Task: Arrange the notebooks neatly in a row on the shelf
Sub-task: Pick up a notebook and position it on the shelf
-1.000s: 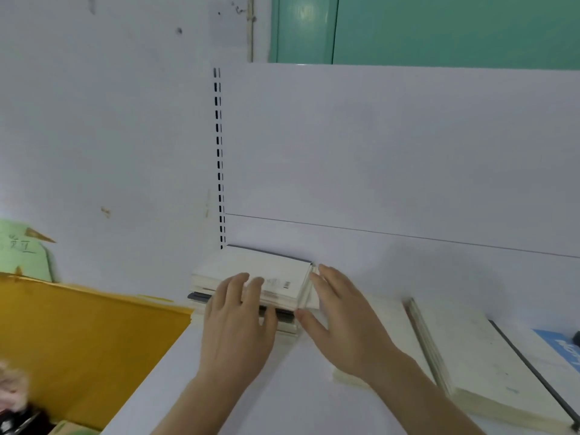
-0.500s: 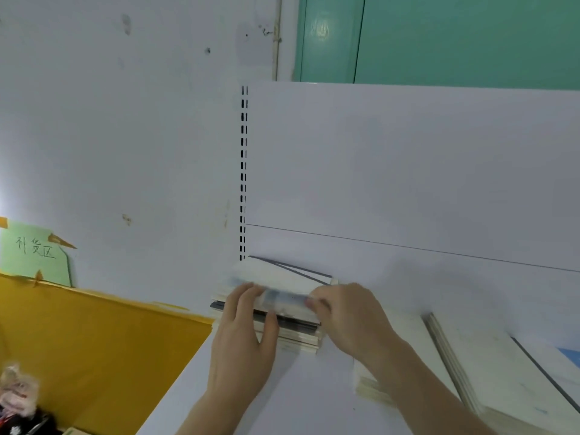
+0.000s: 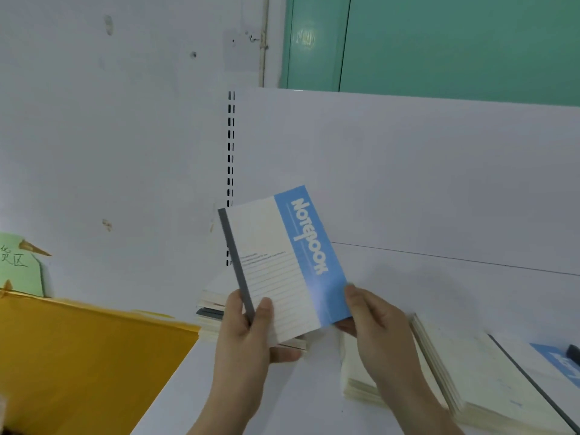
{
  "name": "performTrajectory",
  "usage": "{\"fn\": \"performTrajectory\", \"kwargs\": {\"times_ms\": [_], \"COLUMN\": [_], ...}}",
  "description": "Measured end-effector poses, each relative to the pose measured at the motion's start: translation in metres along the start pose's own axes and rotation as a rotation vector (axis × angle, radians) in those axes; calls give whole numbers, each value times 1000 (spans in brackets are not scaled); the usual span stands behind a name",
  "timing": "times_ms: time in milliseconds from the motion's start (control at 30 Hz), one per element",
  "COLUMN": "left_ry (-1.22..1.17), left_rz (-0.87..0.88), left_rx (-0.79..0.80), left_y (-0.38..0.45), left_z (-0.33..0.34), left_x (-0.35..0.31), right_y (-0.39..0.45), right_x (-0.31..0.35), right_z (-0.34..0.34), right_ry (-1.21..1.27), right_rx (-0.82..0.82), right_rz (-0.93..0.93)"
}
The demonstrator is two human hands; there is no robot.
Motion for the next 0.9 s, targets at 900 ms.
{"fn": "performTrajectory", "kwargs": {"times_ms": [900], "left_ry": [77], "left_rz": [-18], "left_rx": [-153], "left_y": [-5], "left_z": [-68], "left_x": [-14], "right_y": [15], "right_x": [20], "right_z": [-36], "right_ry": [-158], "right_rx": [-329], "right_rz": [-120]}}
Point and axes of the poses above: each hand's wrist, its own y-axis towards the middle knuckle, its own z-axis out of the palm, x = y × z, the point moved 9 cm from there along y, towards the middle knuckle, and after that the axes turned 11 degrees about -y, right-handed, at the moved point
